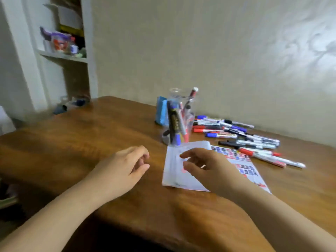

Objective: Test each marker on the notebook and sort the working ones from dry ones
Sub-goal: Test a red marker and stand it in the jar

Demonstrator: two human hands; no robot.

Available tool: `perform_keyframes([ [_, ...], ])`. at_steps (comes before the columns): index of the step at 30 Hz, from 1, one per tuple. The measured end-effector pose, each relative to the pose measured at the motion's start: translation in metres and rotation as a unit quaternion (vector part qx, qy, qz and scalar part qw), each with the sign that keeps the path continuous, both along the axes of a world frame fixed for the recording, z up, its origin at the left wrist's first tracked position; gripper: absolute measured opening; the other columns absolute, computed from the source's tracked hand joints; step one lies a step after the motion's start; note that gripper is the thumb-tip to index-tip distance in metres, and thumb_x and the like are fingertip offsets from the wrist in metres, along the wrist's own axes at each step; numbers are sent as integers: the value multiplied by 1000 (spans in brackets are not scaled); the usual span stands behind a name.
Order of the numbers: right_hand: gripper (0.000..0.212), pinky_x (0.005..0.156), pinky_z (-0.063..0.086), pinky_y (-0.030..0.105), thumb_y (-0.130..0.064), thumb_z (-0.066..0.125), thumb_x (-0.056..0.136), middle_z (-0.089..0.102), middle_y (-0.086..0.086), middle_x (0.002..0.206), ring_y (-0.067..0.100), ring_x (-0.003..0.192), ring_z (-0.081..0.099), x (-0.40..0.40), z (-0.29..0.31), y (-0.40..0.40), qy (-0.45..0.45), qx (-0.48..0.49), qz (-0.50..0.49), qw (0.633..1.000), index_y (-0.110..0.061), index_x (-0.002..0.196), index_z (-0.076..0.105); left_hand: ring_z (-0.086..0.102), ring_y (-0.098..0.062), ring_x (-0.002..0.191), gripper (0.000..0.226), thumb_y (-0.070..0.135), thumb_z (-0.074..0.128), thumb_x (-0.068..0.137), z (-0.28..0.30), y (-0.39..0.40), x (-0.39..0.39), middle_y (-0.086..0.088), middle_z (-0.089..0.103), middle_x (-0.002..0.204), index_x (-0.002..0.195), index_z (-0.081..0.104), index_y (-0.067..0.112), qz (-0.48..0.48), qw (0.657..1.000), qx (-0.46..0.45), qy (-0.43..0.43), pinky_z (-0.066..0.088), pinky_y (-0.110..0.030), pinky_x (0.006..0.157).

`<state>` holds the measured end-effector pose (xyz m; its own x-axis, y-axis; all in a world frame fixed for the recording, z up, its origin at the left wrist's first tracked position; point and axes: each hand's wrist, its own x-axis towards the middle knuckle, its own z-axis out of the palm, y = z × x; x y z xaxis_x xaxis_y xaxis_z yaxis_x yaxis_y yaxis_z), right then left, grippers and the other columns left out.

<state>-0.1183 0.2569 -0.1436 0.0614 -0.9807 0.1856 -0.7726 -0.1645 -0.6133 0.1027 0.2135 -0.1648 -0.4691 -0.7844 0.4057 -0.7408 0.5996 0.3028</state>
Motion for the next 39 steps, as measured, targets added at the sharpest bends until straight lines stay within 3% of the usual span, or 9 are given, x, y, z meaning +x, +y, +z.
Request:
perform_keyframes([
  [6,27,64,46,15,-32,51,95,55,-17,88,1,75,56,-124,5,12,98,46,-146,983,-28,122,57,48,-5,79,17,38,44,92,10,-41,-135,18,50,100,109,46,33,-114,992,-24,-40,39,-23,64],
  [10,28,73,54,25,-30,49,96,64,-6,109,11,87,60,-184,-6,12,217,63,-233,946,-24,122,55,57,-15,99,22,35,45,92,5,-60,-191,9,56,109,112,49,25,-149,984,-77,-54,46,-31,75],
  [14,33,81,52,32,-28,47,95,55,0,125,19,108,55,-221,-19,-1,341,61,-248,905,-22,128,51,65,-24,67,16,25,67,77,-12,-76,-209,0,63,78,88,60,16,-168,968,-174,-63,51,-33,49],
  [18,37,91,43,32,-24,46,96,50,1,129,20,120,43,-232,-27,-30,402,32,-201,893,-21,133,47,66,-17,63,25,34,49,77,-24,-86,-205,3,67,80,88,64,17,-168,966,-182,-73,48,-26,45],
  [23,28,91,39,31,-30,44,98,52,0,123,19,112,46,-229,-35,-64,424,0,-178,888,-19,124,51,66,-16,66,34,36,39,79,-22,-88,-194,3,68,86,92,65,19,-171,969,-170,-61,49,-25,50],
  [26,29,93,36,31,-31,40,100,50,1,124,20,112,44,-230,-37,-66,433,7,-185,882,-19,124,51,64,-17,64,18,29,62,78,-20,-86,-192,5,64,79,92,64,18,-176,971,-156,-49,49,-27,48],
  [31,27,83,34,30,-37,36,100,54,-1,117,21,105,50,-210,-26,-50,430,-26,-193,882,-19,117,48,63,-15,68,18,25,69,75,-18,-84,-191,5,63,81,91,64,19,-171,972,-157,-44,52,-29,49],
  [35,23,73,34,27,-33,34,102,59,-1,110,20,95,56,-167,-20,-32,368,-62,-112,921,-19,116,44,61,-19,76,27,32,47,81,-13,-75,-196,0,62,88,93,63,13,-200,962,-176,-52,54,-31,58],
  [39,24,83,40,31,-29,36,101,51,0,119,21,104,47,-139,-25,-21,343,-81,-64,934,-17,121,44,61,-19,69,27,28,76,65,-8,-72,-202,0,63,78,84,65,13,-220,950,-192,-111,54,-34,55],
])
